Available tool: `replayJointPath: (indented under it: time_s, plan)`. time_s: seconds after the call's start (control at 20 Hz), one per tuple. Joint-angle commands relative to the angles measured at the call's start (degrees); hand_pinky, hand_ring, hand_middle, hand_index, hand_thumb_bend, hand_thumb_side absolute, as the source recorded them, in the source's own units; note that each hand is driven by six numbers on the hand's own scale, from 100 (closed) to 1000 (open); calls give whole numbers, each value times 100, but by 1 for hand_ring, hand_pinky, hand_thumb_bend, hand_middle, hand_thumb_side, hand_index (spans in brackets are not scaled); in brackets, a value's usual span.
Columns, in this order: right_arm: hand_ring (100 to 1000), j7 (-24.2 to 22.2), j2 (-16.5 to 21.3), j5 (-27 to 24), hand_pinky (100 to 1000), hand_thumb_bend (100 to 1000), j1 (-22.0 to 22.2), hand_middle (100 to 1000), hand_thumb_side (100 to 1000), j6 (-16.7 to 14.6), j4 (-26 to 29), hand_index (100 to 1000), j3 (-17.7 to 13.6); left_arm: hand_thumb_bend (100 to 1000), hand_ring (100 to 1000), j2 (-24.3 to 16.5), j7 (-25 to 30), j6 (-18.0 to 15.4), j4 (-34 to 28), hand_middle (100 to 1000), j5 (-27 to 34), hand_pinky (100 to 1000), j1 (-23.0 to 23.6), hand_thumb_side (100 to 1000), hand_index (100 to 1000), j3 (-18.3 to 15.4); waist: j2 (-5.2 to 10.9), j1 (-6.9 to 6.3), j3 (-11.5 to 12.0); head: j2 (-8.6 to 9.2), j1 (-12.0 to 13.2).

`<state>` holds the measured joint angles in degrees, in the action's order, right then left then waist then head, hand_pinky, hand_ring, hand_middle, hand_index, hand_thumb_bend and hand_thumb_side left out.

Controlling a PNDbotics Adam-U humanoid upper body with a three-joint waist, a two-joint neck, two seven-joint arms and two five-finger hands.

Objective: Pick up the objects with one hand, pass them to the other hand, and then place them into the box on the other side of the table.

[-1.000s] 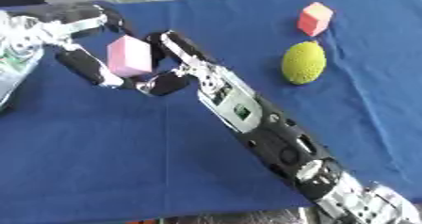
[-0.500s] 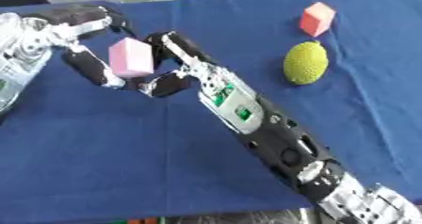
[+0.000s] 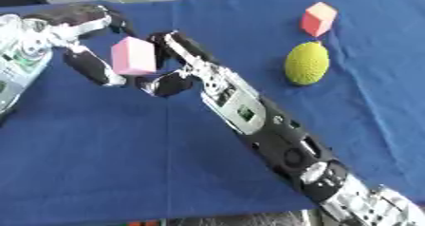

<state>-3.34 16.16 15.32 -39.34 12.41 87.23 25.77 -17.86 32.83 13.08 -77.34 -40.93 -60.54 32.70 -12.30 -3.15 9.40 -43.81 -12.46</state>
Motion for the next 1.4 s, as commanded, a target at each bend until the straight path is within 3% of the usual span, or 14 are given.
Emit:
replayJointPath:
  time_s: [0.05, 0.45, 0.6, 1.15, 1.35, 1.4]
  plan:
    - [562, -41, -18, -12, 766, 140, -92, 489, 100, -21, 141, 530, 26, 483, 785, -24, -48, 68, -112, 743, 48, 814, -115, 262, 774, -41, 121, -5, -3, -31, -10]
    - [561, -35, -34, -68, 765, 145, -89, 489, 100, -24, 141, 530, 22, 439, 738, -1, -185, 161, -135, 673, 85, 778, -109, 210, 719, -35, 119, -1, -4, -31, -17]
    - [561, -32, -38, -98, 765, 146, -84, 489, 100, -23, 140, 530, 21, 385, 714, 1, -253, 198, -145, 641, 95, 763, -107, 189, 686, -36, 118, -1, -5, -31, -24]
    - [562, -69, -29, -126, 765, 147, -73, 489, 100, -19, 140, 531, 34, 231, 656, 10, -407, 362, -176, 572, 150, 734, -86, 218, 582, -22, 107, 1, -24, -31, -41]
    - [564, -101, -20, -107, 766, 207, -75, 501, 100, -9, 145, 544, 39, 202, 628, 13, -451, 425, -185, 540, 160, 723, -84, 215, 548, -21, 106, 7, -26, -31, -35]
    - [567, -104, -21, -106, 766, 276, -75, 514, 100, -6, 145, 560, 38, 191, 622, 15, -459, 441, -187, 527, 161, 719, -82, 212, 534, -20, 105, 7, -26, -31, -33]
